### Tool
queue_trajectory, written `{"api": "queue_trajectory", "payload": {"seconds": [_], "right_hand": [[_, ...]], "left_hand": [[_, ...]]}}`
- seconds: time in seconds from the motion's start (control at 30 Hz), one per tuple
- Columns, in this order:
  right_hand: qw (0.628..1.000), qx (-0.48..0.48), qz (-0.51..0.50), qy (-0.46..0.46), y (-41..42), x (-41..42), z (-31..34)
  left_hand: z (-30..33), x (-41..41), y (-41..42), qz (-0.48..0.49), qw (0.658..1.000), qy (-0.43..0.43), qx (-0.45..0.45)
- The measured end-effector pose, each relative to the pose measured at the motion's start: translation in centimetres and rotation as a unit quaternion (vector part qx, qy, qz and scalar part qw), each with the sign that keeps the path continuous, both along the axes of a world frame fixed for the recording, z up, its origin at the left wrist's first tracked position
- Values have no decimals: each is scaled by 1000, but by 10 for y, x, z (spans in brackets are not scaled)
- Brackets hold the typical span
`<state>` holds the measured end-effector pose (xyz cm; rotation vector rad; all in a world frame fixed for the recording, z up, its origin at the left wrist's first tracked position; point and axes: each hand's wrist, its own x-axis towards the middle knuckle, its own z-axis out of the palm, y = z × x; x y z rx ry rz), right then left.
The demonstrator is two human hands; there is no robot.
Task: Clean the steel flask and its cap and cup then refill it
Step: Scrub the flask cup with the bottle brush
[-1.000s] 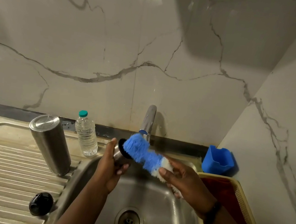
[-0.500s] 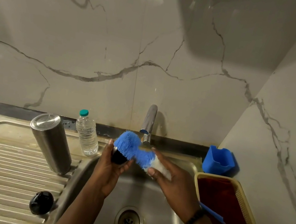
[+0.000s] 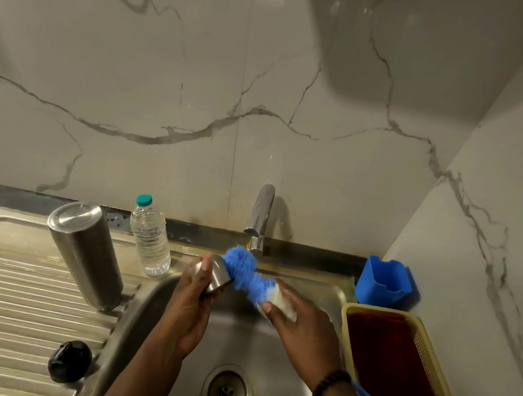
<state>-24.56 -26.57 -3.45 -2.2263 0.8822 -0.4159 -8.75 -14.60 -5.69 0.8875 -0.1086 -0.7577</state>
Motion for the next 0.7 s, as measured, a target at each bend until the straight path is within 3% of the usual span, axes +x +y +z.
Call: {"api": "queue_trajectory", "payload": {"seconds": [0.13, 0.27, 0.43, 0.57, 0.7], "right_hand": [[996, 45, -23, -74, 10, -1, -2], [997, 68, -3, -42, 12, 3, -7], [991, 104, 1, -88, 11, 2, -6], [990, 132, -14, -52, 20, 6, -11], [985, 121, -59, -112, 22, 6, -13]], "left_hand": [[0, 3, 0, -8, 1000, 16, -18], [-4, -2, -1, 1, 998, 58, -5], [-3, -3, -1, -25, 1000, -2, 8], [-12, 0, -1, -16, 1000, 4, 3], [-9, -4, 0, -16, 998, 49, -22]]}}
